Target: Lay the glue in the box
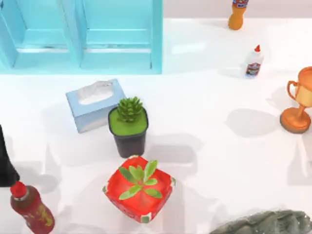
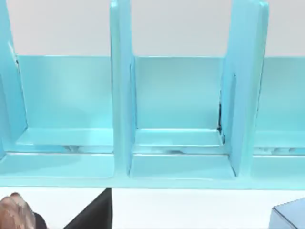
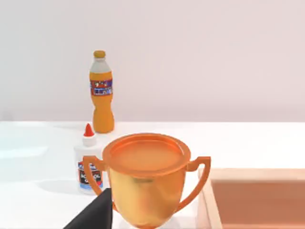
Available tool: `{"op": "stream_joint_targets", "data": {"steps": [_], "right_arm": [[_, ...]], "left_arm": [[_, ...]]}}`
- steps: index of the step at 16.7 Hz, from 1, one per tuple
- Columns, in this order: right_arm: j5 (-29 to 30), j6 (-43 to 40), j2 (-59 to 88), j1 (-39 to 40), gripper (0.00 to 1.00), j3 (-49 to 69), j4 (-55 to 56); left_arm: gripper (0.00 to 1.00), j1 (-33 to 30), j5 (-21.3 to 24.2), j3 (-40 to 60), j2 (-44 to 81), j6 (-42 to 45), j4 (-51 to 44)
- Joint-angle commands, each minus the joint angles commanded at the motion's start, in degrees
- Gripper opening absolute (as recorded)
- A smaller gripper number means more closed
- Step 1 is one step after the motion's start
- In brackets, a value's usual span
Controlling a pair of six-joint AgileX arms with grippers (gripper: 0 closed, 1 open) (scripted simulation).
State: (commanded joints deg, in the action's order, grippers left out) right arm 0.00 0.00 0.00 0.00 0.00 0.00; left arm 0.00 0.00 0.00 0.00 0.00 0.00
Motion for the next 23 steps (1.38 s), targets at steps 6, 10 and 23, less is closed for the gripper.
{"op": "stream_joint_targets", "data": {"steps": [6,10,23], "right_arm": [[-0.17,3.12,5.19,1.75,1.00,5.24,-1.63],[0.21,8.32,17.29,4.66,1.00,17.50,-3.97],[9.05,16.52,81.74,9.95,1.00,63.54,-14.52]], "left_arm": [[1.00,0.00,0.00,0.00,0.00,0.00,0.00],[1.00,0.00,0.00,0.00,0.00,0.00,0.00],[1.00,0.00,0.00,0.00,0.00,0.00,0.00]]}}
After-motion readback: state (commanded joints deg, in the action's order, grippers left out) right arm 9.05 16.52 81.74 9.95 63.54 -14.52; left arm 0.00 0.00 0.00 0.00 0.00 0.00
